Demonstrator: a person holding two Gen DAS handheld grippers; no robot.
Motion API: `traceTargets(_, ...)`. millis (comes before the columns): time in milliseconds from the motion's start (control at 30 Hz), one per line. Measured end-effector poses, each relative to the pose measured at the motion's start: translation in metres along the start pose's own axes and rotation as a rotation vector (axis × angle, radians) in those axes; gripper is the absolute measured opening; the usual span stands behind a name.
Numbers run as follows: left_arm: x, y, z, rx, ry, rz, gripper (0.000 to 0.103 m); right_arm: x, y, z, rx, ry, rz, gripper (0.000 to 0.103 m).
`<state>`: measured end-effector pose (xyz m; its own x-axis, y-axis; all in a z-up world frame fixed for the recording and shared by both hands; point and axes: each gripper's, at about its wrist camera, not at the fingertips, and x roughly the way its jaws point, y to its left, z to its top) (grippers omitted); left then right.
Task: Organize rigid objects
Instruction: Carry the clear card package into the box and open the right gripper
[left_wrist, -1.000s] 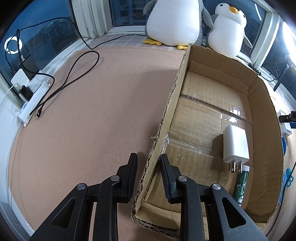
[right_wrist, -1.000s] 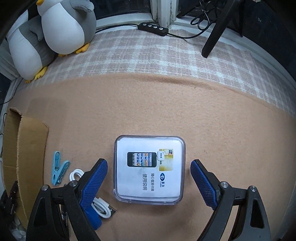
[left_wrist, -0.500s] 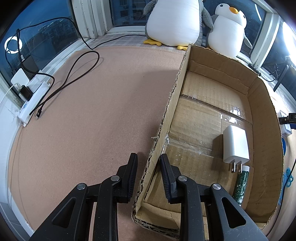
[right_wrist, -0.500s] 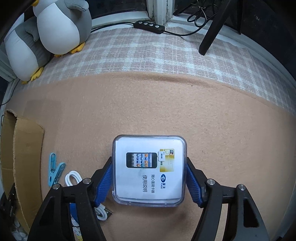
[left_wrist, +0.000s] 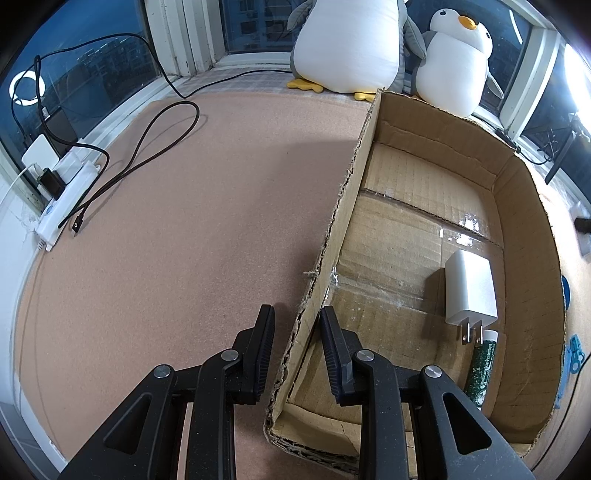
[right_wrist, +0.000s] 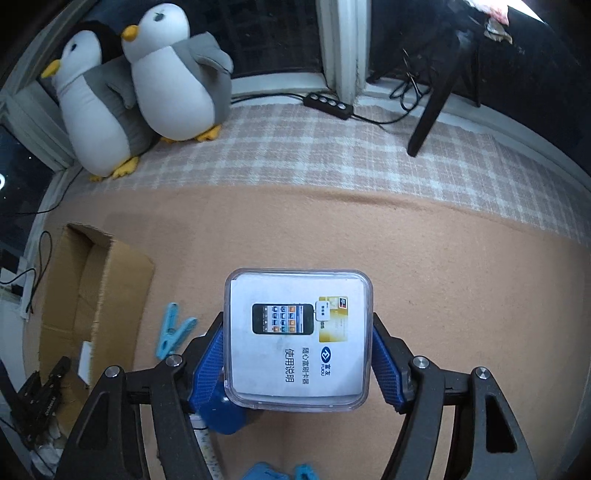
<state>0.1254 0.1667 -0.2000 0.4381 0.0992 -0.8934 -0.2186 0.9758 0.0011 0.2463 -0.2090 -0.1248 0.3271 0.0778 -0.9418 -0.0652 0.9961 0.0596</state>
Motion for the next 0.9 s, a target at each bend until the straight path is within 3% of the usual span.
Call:
traceTargets(200, 0.000, 0.001, 0.000, 0.001, 0.000, -0.003, 0.028, -0.033, 0.064, -0.002, -0.096, -0.074, 0.094, 0.067)
traceTargets(367, 0.000, 0.002, 0.000, 0.000, -0.002, -0.007, 0.028, -0.031, 0.119, 0.001, -0.186, -0.092, 0.143, 0.067)
traceTargets(633, 0.001, 0.001, -0.001, 0.004, -0.003, -0.007, 0.028, -0.010, 0.183, 0.002, -0.284, -0.089, 0.149, 0.067)
traceTargets(900, 0.000, 0.000, -0.001, 0.006, -0.002, -0.008, 0.028, 0.023, 0.223, 0.001, -0.331, -0.055, 0.129, 0.067)
